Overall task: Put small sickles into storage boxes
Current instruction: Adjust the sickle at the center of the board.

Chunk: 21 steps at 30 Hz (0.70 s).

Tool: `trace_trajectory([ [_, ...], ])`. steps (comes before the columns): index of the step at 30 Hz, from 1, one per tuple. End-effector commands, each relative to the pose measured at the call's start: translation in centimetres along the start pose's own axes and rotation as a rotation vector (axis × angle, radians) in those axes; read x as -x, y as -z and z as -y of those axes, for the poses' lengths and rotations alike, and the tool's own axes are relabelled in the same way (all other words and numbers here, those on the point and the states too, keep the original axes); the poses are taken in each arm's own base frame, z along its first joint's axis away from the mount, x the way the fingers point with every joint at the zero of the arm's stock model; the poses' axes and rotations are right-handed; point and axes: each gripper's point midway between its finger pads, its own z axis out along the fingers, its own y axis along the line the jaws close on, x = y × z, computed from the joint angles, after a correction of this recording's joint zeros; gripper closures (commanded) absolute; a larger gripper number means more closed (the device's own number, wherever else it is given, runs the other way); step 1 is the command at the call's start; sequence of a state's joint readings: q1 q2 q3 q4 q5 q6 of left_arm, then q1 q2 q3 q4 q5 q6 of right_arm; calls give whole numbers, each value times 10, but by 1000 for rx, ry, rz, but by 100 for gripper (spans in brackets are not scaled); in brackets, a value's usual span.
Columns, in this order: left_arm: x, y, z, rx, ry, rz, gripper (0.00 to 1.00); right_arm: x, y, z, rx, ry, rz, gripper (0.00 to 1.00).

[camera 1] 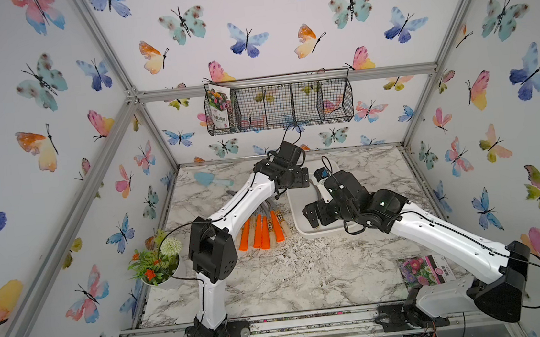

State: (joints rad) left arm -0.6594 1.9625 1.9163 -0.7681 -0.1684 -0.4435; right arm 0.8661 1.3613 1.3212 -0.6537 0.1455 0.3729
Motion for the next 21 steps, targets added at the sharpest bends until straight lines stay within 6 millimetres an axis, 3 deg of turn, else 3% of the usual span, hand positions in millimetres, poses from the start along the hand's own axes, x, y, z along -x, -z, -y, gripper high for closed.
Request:
trace_trajectory([
  [1, 8, 21, -24, 97, -24, 40, 2, 14, 0, -15, 53, 0, 35, 2],
  [6, -3, 25, -51, 173, -12, -1, 2, 13, -8, -27, 84, 10, 28, 2],
  [21, -52, 40, -117, 187, 94, -69, 2, 5, -33, -60, 173, 38, -2, 2],
])
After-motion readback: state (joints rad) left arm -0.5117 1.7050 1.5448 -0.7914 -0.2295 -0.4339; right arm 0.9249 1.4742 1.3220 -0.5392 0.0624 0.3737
